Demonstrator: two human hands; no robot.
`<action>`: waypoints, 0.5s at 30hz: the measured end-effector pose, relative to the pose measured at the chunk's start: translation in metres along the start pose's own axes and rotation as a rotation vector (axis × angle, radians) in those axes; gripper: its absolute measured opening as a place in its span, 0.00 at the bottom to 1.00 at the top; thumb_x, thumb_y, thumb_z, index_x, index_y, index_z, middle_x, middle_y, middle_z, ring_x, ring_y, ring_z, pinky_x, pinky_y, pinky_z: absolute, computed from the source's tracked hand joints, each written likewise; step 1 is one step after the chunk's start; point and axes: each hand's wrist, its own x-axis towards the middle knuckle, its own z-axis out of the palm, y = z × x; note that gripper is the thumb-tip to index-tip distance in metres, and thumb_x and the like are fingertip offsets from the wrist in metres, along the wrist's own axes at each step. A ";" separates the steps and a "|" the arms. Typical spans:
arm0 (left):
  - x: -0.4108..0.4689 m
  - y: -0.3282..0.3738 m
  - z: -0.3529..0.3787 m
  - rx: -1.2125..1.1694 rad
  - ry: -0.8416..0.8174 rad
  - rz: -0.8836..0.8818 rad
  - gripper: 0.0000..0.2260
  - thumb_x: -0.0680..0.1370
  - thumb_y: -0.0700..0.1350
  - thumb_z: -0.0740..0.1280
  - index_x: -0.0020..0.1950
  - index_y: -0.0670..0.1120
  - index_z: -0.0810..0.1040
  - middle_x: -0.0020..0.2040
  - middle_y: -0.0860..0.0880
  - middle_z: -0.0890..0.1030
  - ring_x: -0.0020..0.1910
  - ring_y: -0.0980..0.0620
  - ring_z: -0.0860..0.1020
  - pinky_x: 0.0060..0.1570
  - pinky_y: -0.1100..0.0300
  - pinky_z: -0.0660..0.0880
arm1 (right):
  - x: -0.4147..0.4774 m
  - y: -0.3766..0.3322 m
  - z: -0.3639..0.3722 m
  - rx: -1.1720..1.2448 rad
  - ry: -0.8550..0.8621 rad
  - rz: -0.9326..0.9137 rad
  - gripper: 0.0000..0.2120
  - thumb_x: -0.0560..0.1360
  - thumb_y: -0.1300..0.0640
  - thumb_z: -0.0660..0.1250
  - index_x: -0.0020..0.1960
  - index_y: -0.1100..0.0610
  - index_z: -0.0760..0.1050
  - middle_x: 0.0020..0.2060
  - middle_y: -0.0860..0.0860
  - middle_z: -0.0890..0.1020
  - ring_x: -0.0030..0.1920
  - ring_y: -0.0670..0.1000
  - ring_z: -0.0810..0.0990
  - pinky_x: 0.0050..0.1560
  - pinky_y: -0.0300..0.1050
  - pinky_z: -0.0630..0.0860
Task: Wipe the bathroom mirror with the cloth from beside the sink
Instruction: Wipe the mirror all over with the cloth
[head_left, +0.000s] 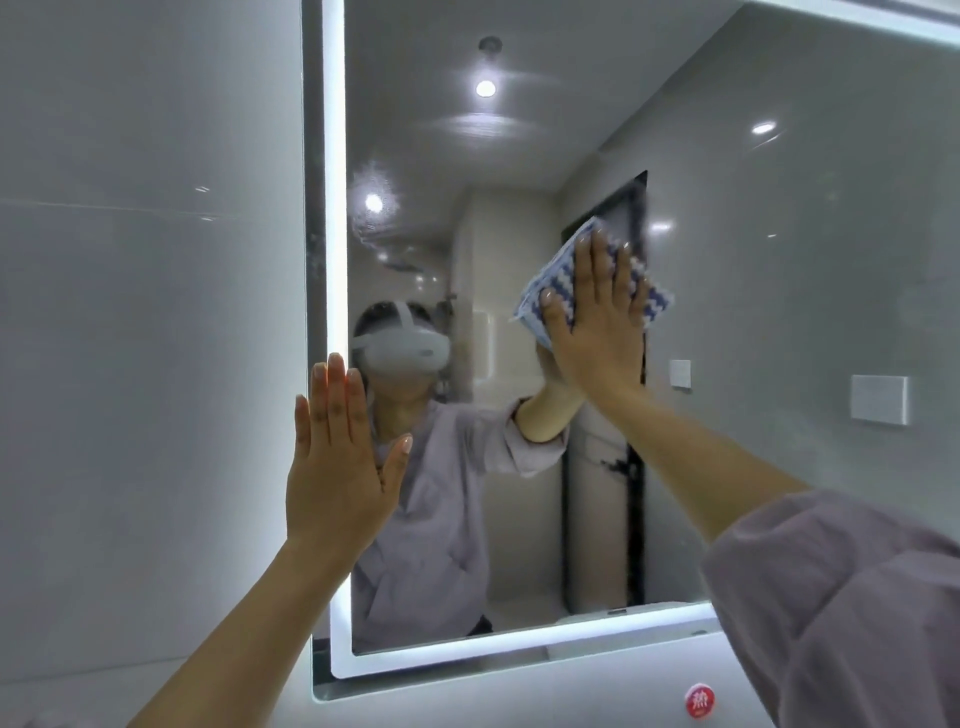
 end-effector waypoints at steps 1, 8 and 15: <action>0.000 0.000 0.000 0.003 0.001 0.007 0.37 0.78 0.62 0.49 0.77 0.39 0.44 0.78 0.41 0.44 0.78 0.43 0.44 0.76 0.47 0.48 | -0.016 -0.002 0.003 -0.015 -0.016 -0.035 0.33 0.80 0.37 0.43 0.78 0.53 0.41 0.78 0.50 0.46 0.78 0.54 0.42 0.76 0.54 0.39; 0.000 -0.001 -0.001 0.015 -0.004 0.017 0.37 0.78 0.63 0.47 0.77 0.39 0.43 0.78 0.41 0.43 0.77 0.43 0.43 0.76 0.48 0.45 | -0.119 0.000 0.014 -0.073 -0.157 -0.212 0.34 0.80 0.38 0.47 0.79 0.54 0.44 0.78 0.49 0.44 0.78 0.54 0.43 0.76 0.54 0.39; 0.000 0.001 -0.006 -0.010 -0.020 0.007 0.37 0.78 0.63 0.45 0.77 0.39 0.42 0.78 0.41 0.43 0.77 0.42 0.44 0.75 0.48 0.46 | -0.152 0.005 0.009 -0.136 -0.234 -0.239 0.32 0.81 0.38 0.44 0.79 0.55 0.47 0.78 0.49 0.45 0.78 0.54 0.44 0.76 0.50 0.37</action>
